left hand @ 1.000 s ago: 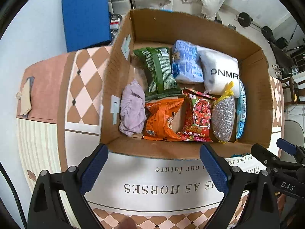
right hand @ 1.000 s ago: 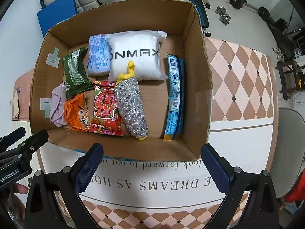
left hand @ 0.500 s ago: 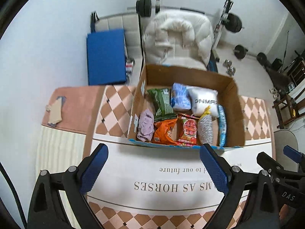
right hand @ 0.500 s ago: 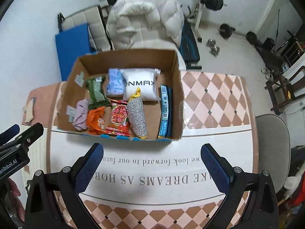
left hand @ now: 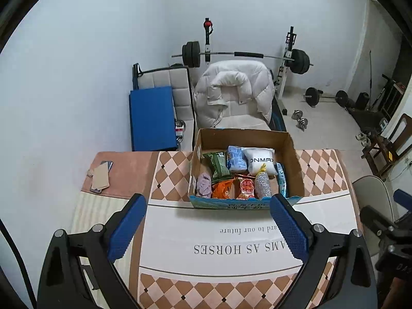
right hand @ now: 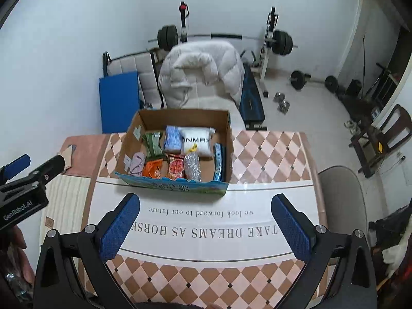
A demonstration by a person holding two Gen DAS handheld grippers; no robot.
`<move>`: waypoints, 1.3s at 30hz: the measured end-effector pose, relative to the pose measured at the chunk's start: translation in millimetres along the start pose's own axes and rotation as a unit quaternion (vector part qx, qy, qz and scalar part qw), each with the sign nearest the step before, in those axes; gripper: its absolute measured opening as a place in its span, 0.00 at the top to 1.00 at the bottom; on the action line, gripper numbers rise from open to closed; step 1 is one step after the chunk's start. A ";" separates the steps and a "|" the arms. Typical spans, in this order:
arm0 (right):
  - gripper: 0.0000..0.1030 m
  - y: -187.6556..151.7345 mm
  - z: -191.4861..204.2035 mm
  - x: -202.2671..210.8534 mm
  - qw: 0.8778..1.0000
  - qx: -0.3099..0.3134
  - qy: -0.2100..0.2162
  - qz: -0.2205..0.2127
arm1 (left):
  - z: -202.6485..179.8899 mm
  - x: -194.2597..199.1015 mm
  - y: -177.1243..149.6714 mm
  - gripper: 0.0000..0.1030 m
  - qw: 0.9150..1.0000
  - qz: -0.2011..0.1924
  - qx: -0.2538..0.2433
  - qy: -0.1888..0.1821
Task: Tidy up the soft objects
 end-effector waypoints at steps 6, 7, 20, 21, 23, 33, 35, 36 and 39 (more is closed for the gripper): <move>0.00 -7.7 9.6 44.5 1.000 0.010 -0.003 -0.030 | 1.9 29.3 -10.8 0.04 1.000 -0.005 -0.001 -0.013; 0.00 -9.5 11.1 50.5 0.999 0.011 -0.002 -0.033 | 1.9 32.8 -12.1 0.04 1.000 -0.005 0.001 -0.014; 0.00 -28.5 16.9 89.8 0.999 0.015 -0.001 -0.041 | -1.2 67.0 -24.4 0.04 0.999 -0.012 0.011 -0.044; 0.00 -29.0 16.9 89.7 0.999 0.014 -0.003 -0.042 | -2.2 68.6 -24.4 0.05 0.999 -0.014 0.010 -0.045; 0.00 -30.4 15.8 95.7 0.999 0.016 -0.007 -0.045 | -2.4 69.7 -23.8 0.04 0.999 -0.018 0.013 -0.043; 0.00 -17.5 8.2 90.4 0.998 0.017 -0.020 -0.059 | -1.2 62.1 -14.4 0.00 0.999 -0.048 0.019 -0.017; 0.00 -12.3 7.7 86.1 0.997 0.022 -0.027 -0.066 | -0.9 60.0 -13.2 0.00 0.999 -0.048 0.018 -0.011; 0.00 -10.6 7.4 84.8 0.997 0.023 -0.028 -0.068 | -1.1 59.3 -12.6 0.00 0.999 -0.047 0.019 -0.011; 0.00 -2.9 6.6 82.1 0.997 0.025 -0.029 -0.072 | -1.7 57.9 -11.7 0.00 0.999 -0.047 0.019 -0.009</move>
Point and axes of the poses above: each gripper's, at about its wrist camera, not at the fingertips, and x roughly against the way its jaws point, z to its left, y to its top, the point moved 4 cm from there along -x, roughly the way its jaws point, and after that the axes turned 7 degrees about y, right-handed, at the moved point
